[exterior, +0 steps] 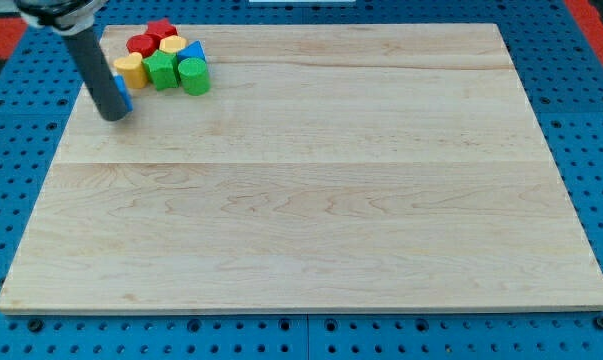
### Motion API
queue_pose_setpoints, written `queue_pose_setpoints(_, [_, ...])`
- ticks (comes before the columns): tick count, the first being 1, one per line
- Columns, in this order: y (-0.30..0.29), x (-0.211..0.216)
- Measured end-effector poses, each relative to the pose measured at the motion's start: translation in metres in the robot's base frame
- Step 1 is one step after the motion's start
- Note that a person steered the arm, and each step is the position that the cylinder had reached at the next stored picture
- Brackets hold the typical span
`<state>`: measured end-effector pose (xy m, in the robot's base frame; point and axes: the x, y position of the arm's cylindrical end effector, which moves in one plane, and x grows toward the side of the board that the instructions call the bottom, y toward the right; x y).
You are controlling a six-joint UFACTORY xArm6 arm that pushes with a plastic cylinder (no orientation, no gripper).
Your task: Point at the blue cube
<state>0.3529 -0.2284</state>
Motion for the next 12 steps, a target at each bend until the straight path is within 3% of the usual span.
queue_pose_setpoints(1, [-0.002, -0.024])
queue_pose_setpoints(2, [-0.022, -0.015])
queue_pose_setpoints(3, [-0.043, 0.022])
queue_pose_setpoints(6, [-0.077, 0.026])
queue_pose_setpoints(12, [-0.076, -0.015])
